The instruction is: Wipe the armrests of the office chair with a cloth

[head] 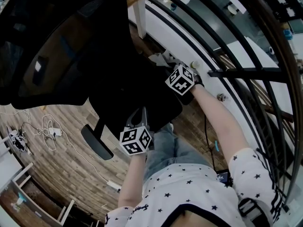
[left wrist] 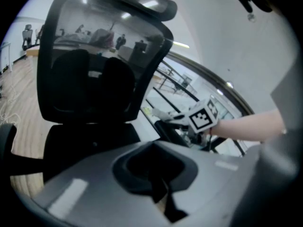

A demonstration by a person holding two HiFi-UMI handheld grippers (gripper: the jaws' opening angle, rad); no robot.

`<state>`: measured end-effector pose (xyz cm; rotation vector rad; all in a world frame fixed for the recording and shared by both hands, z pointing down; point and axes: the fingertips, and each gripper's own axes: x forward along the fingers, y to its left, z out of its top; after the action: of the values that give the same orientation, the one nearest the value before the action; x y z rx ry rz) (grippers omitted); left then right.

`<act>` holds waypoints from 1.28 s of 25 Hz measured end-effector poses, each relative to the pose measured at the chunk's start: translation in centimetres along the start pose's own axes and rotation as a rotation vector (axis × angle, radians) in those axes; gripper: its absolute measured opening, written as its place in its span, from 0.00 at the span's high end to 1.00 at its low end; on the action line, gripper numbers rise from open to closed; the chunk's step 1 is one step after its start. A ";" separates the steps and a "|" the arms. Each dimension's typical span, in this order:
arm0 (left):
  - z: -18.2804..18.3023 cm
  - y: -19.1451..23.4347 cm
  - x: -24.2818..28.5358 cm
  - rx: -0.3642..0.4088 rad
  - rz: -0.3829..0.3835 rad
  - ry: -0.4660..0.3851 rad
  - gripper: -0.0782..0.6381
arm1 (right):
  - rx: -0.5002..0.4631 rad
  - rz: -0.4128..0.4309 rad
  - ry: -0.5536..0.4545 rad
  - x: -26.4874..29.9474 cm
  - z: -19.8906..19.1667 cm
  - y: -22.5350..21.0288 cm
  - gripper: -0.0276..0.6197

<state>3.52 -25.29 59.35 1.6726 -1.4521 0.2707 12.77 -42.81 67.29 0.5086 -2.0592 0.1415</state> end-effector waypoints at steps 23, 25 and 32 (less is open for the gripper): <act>-0.4 -1.4 -1.4 0.019 -0.012 -0.032 0.88 | -0.039 0.037 0.046 -2.5 -3.6 3.2 0.91; -0.6 -1.6 -1.6 0.020 -0.011 -0.033 0.89 | -0.039 0.039 0.049 -2.8 -4.0 3.5 0.91; -0.6 -1.8 -1.9 0.028 -0.013 -0.039 0.88 | -0.035 0.044 0.056 -3.4 -5.0 4.3 0.91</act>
<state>4.73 -23.67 57.61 1.7173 -1.4719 0.2535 16.48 -36.39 67.44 0.4337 -2.0153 0.1438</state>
